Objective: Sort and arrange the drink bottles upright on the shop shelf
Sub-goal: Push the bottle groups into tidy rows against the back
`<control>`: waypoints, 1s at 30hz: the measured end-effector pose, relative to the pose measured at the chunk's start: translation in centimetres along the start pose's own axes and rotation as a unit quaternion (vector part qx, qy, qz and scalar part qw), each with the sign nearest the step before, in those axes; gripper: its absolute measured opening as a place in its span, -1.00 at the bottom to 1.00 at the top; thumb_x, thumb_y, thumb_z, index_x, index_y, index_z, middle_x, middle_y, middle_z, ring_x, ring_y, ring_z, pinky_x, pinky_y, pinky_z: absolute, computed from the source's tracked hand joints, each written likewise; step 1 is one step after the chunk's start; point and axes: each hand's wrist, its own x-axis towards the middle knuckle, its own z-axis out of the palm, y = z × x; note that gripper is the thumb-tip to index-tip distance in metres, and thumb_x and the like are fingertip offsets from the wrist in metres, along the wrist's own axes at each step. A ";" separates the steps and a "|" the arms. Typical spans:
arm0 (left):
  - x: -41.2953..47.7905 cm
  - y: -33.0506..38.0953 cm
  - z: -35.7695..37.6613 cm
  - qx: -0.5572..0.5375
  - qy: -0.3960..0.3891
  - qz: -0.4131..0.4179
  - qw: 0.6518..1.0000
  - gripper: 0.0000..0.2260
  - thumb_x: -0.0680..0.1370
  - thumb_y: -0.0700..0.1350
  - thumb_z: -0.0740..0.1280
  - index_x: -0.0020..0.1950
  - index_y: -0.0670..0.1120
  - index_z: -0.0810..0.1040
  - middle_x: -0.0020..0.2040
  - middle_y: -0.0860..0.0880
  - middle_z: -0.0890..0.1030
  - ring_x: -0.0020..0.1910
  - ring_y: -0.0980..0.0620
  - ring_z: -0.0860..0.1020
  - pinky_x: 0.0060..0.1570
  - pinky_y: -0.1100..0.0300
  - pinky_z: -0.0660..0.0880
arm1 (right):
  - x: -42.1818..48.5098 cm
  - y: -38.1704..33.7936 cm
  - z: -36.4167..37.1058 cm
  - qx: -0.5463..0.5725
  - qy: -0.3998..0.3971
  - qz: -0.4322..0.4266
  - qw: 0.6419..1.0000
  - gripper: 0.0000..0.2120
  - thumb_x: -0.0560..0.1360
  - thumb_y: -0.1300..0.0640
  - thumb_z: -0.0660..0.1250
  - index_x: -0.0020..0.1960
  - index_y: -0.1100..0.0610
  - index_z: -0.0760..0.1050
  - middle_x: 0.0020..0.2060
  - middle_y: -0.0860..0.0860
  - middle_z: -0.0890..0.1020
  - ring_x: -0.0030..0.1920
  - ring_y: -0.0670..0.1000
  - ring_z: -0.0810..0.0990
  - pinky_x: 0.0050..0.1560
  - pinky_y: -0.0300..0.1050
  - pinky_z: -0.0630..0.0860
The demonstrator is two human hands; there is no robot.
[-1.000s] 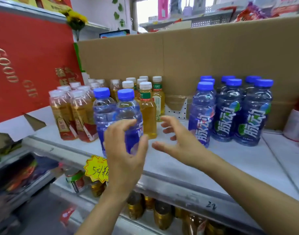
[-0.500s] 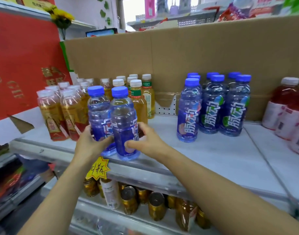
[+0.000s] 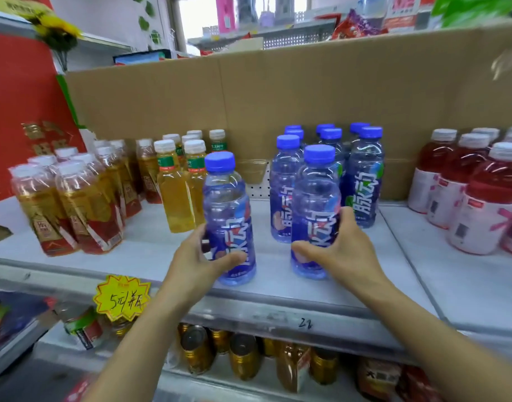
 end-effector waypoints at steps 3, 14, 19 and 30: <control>0.3 1.1 2.0 -0.028 -0.037 -0.002 0.999 -0.44 0.29 0.07 0.60 0.21 0.23 0.47 0.02 0.31 0.64 -0.04 0.46 0.55 -0.32 0.52 0.47 | 1.6 2.1 -1.5 -0.024 0.063 0.022 0.997 -0.26 0.14 -0.21 0.62 0.10 0.03 0.28 0.00 -0.02 0.60 0.00 0.10 0.60 -0.09 0.01 0.53; 1.1 2.1 6.8 -0.043 -0.094 0.017 0.994 -0.41 0.34 0.03 0.61 0.26 0.22 0.39 0.16 0.24 0.60 0.08 0.36 0.57 -0.06 0.34 0.59 | 3.5 2.6 -2.5 -0.003 0.072 0.020 0.997 -0.30 0.35 -0.18 0.52 0.29 0.11 0.29 0.21 0.03 0.44 0.22 0.05 0.48 0.17 -0.02 0.49; 0.5 3.0 10.8 -0.064 -0.135 0.048 0.988 -0.46 0.38 0.03 0.59 0.26 0.23 0.42 0.17 0.24 0.58 0.15 0.29 0.57 0.06 0.22 0.61 | -1.0 0.8 -3.2 0.136 -0.045 -0.021 0.989 -0.17 0.20 -0.37 0.47 0.36 -0.17 0.24 0.11 -0.21 0.54 0.06 -0.31 0.54 -0.03 -0.38 0.52; 2.7 4.8 14.8 0.251 0.074 0.268 0.927 -0.04 0.38 0.12 0.56 0.61 -0.04 0.08 0.60 -0.06 0.11 0.58 -0.05 0.04 0.52 -0.05 0.18 | 2.8 5.7 -7.4 -0.003 0.077 0.015 0.997 -0.43 0.34 -0.03 0.58 0.18 -0.09 0.30 0.04 -0.12 0.60 -0.03 -0.09 0.62 -0.06 -0.08 0.54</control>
